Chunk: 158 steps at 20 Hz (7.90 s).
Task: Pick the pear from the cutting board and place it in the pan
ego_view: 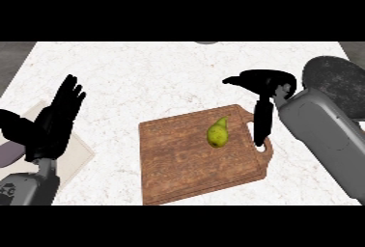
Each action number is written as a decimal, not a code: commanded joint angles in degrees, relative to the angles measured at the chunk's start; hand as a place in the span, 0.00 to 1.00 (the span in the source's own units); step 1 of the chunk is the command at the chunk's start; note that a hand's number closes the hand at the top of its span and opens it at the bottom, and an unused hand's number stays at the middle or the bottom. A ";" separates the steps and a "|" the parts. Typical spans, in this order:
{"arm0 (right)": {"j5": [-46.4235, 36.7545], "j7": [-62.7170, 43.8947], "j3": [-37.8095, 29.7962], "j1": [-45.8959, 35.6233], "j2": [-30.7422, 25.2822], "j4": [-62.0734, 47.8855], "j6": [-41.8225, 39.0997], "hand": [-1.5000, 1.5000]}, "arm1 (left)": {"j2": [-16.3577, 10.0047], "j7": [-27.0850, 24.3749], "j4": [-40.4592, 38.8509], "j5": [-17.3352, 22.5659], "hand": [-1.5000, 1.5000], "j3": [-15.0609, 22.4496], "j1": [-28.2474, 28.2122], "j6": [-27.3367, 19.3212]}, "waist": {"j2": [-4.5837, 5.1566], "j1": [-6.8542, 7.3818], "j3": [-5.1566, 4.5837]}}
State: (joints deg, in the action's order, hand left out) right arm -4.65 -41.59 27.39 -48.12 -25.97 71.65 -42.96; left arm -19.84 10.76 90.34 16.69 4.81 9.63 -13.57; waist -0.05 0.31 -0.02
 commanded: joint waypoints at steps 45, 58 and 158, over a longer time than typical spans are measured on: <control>-35.67 26.27 -6.56 3.37 21.31 -31.85 11.96 1.00 | 7.41 4.19 3.07 -8.32 0.50 -4.93 -0.47 5.99 | 0.35 0.82 0.07; -36.68 24.27 -12.02 2.65 23.58 -27.98 14.50 1.00 | 6.17 -0.42 -1.00 -5.95 0.50 -9.91 -1.64 10.27 | -0.01 -0.21 0.01; -12.15 83.28 -77.51 24.52 -31.12 -61.51 18.66 0.00 | 9.22 1.40 0.13 -9.71 0.50 -10.43 -0.36 10.81 | 0.63 0.90 0.34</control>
State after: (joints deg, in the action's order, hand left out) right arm -17.32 40.34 -50.25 -25.33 -56.01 9.75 -22.58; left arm -10.27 13.49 90.98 6.76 -5.00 10.09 -3.57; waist 0.50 0.85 0.29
